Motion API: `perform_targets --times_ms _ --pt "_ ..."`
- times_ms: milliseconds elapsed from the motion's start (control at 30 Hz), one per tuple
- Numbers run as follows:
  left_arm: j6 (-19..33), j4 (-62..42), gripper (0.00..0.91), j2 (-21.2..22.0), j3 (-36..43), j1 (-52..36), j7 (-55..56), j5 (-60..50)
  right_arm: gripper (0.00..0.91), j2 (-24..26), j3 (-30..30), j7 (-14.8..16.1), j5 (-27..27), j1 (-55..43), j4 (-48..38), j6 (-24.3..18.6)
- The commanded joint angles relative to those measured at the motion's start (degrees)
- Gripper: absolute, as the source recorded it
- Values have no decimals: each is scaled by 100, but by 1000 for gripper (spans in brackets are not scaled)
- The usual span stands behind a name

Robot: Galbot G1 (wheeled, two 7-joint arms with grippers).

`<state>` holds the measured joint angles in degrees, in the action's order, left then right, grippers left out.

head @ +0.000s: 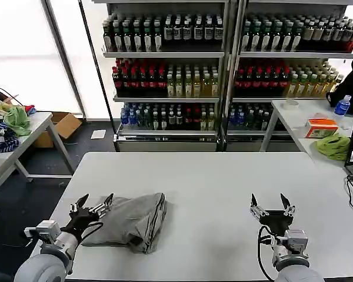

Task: Fold and organize the clothes.

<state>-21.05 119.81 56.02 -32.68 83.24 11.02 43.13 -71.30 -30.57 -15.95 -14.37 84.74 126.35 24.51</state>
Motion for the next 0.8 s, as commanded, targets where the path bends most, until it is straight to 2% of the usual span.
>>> perform_targets --times_ms 33,800 --pt "53 -925 907 81 -6 -24 -261 -150 907 12 -22 0 -3 55 15 -22" --pt "72 -1014 907 179 92 39 -409 -236 907 3 -59 4 2 80 68 -3"
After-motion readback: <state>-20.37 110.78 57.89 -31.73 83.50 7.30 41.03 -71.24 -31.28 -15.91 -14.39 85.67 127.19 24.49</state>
